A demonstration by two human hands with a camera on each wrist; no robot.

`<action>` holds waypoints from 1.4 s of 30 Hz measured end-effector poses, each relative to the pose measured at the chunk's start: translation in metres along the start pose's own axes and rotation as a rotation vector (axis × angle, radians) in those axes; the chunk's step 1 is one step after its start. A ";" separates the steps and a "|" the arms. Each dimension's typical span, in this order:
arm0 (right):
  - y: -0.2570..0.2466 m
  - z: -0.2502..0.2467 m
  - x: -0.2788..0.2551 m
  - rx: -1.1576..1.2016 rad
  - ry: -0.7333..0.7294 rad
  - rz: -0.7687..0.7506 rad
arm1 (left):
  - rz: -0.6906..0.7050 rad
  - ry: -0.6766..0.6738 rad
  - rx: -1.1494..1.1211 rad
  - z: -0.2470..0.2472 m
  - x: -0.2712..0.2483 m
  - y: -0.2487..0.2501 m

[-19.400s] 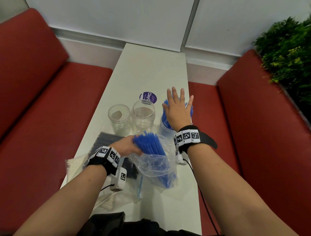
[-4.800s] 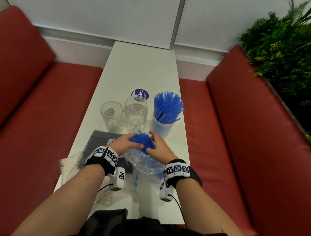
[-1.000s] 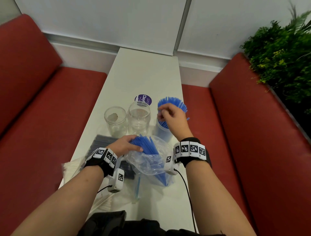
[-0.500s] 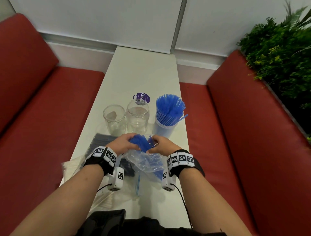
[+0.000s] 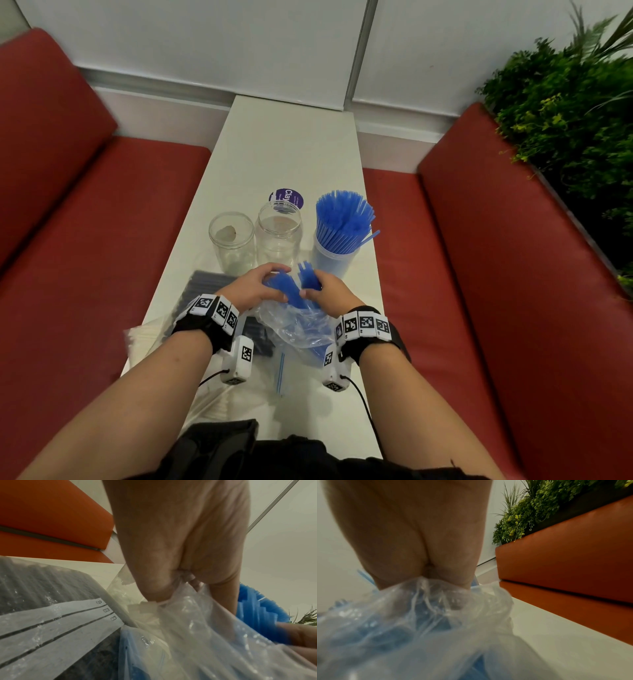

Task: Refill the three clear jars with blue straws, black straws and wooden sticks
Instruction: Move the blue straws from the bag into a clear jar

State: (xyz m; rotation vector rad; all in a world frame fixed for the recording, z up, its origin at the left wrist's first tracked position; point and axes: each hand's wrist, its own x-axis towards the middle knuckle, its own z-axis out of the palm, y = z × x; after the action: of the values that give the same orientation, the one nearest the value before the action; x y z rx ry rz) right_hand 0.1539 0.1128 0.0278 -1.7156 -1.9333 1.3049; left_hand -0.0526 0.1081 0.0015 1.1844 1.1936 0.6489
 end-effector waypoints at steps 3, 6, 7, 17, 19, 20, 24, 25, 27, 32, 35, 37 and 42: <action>-0.003 -0.002 -0.002 0.094 0.060 -0.001 | -0.003 0.015 0.026 0.002 0.000 0.002; -0.006 -0.001 -0.004 0.208 0.091 -0.023 | -0.014 0.010 0.027 0.002 0.000 0.002; -0.007 -0.001 -0.004 0.252 0.116 -0.041 | -0.015 0.008 0.020 0.003 0.000 0.002; -0.016 -0.008 0.000 0.609 0.382 -0.085 | -0.021 0.001 0.046 0.007 -0.001 0.009; -0.005 0.001 -0.002 0.608 0.314 -0.020 | -0.009 0.002 0.082 0.005 -0.001 0.011; 0.000 0.005 -0.002 0.611 0.276 0.008 | -0.004 0.003 0.092 0.004 -0.001 0.011; 0.009 0.008 -0.004 0.517 0.119 0.034 | -0.012 0.006 0.066 0.002 0.000 0.012; 0.008 0.007 -0.004 0.503 0.097 0.011 | -0.018 0.013 0.047 0.002 0.000 0.011; 0.002 0.000 -0.001 0.510 0.077 -0.026 | -0.025 0.018 0.017 0.003 0.000 0.011; -0.008 -0.013 0.007 0.379 0.047 -0.114 | -0.031 0.019 0.009 0.003 0.002 0.014; 0.000 -0.004 0.005 0.322 0.075 -0.117 | -0.037 0.031 0.021 0.003 0.001 0.013; 0.002 -0.001 0.004 0.354 0.144 -0.105 | -0.038 0.027 0.022 0.002 0.001 0.012; -0.027 -0.033 0.007 0.491 0.342 -0.166 | -0.044 0.033 0.025 0.002 0.003 0.009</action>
State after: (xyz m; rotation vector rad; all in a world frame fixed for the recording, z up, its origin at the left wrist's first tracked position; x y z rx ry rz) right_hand 0.1565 0.1360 0.0643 -1.3907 -1.3875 1.2027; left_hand -0.0481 0.1127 0.0091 1.1692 1.2554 0.6241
